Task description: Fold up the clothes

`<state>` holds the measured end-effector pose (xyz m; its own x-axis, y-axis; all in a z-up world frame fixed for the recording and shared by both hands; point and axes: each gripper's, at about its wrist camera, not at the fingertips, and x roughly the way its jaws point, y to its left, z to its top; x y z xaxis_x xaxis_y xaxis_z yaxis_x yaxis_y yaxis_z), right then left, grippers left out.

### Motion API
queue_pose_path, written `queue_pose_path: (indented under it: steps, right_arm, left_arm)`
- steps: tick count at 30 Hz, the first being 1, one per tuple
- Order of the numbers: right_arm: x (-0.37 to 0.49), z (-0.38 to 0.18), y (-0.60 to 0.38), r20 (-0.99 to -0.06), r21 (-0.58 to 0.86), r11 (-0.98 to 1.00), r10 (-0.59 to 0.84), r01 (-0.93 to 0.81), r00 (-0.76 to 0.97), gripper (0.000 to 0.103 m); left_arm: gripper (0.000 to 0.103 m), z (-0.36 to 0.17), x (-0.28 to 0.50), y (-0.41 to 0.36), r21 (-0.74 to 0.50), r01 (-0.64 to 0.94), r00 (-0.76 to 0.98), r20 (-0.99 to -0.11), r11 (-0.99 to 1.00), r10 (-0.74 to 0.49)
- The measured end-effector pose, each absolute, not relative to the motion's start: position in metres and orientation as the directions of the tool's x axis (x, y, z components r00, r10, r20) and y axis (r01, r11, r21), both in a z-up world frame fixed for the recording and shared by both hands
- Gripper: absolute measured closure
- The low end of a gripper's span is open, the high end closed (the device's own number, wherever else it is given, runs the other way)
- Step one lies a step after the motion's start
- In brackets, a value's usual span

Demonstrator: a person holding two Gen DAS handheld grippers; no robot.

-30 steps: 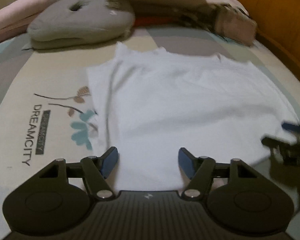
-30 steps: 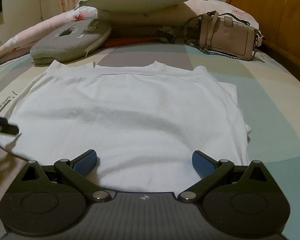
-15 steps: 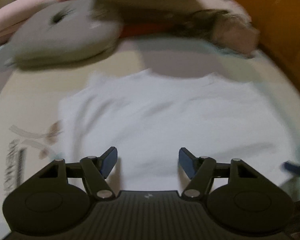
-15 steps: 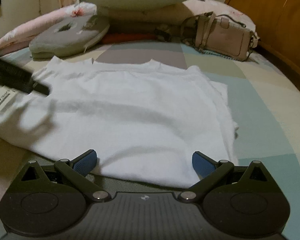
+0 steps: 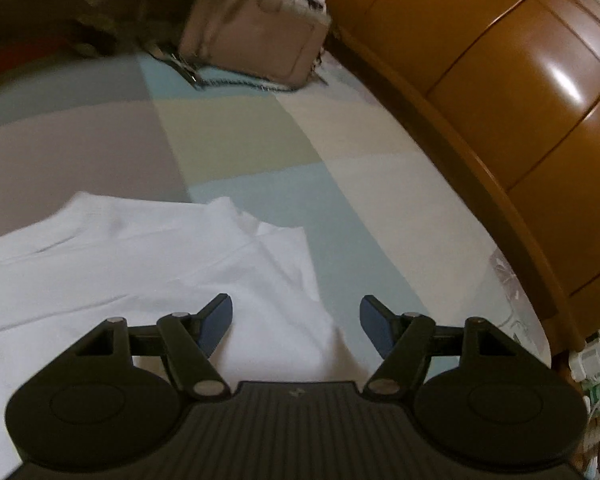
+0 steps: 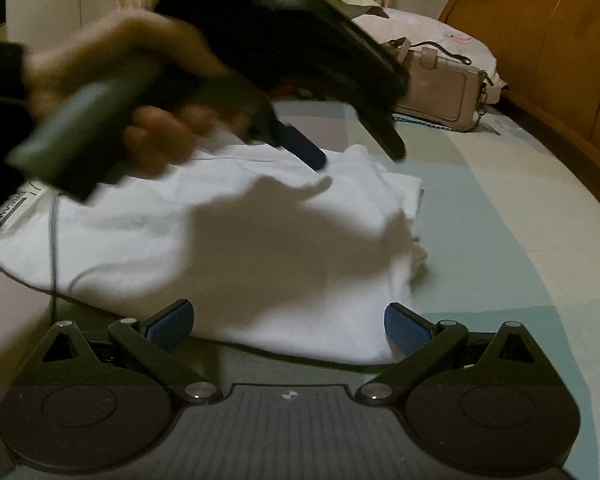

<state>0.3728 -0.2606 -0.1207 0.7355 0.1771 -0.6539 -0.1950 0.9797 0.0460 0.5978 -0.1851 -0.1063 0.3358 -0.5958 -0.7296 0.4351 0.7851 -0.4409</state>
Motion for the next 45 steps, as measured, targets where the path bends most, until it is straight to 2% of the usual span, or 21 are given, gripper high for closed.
queue_pose_path:
  steps: [7,12,16,24,27,29,33,41,43,45]
  right_arm:
    - [0.367,-0.119,-0.266,-0.649,0.051,0.976,0.193,-0.211,0.736,0.000]
    - [0.365,-0.119,-0.263,-0.653,0.045,0.975,0.193,-0.217,0.732,0.000]
    - [0.363,-0.119,-0.264,-0.653,0.045,0.975,0.195,-0.219,0.732,0.000]
    - [0.366,-0.118,-0.262,-0.655,0.042,0.974,0.195,-0.223,0.730,0.000]
    - [0.367,-0.119,-0.264,-0.662,0.094,0.968,0.234,-0.231,0.712,0.000]
    - [0.367,-0.121,-0.266,-0.666,0.132,0.962,0.264,-0.237,0.697,0.000]
    - [0.371,-0.127,-0.269,-0.681,0.182,0.955,0.293,-0.233,0.671,0.000]
    - [0.375,-0.137,-0.269,-0.685,0.190,0.954,0.298,-0.232,0.664,0.000]
    - [0.375,-0.139,-0.265,-0.686,0.157,0.958,0.280,-0.240,0.671,0.000]
    - [0.373,-0.141,-0.259,-0.689,0.111,0.963,0.253,-0.247,0.679,0.000]
  left_arm:
    - [0.029,-0.127,0.619,-0.203,-0.434,0.418,0.375,-0.717,0.798,-0.587]
    - [0.028,-0.121,0.627,-0.205,-0.420,0.387,0.418,-0.714,0.821,-0.562]
    - [0.028,-0.106,0.610,-0.199,-0.402,0.447,0.410,-0.702,0.799,-0.582]
    - [0.027,-0.057,0.558,-0.141,-0.238,0.478,0.460,-0.753,0.846,-0.472]
    - [0.020,-0.043,0.529,-0.106,-0.166,0.478,0.498,-0.758,0.863,-0.422]
    - [0.020,-0.042,0.508,-0.081,-0.106,0.470,0.531,-0.759,0.876,-0.376]
    - [0.020,-0.068,0.475,-0.037,-0.063,0.409,0.556,-0.774,0.910,-0.303]
    - [0.020,-0.128,0.434,0.020,-0.101,0.303,0.536,-0.804,0.947,-0.258]
    - [0.011,-0.130,0.423,0.022,-0.086,0.333,0.558,-0.785,0.939,-0.269]
    - [0.007,-0.133,0.413,0.021,-0.053,0.369,0.575,-0.771,0.928,-0.273]
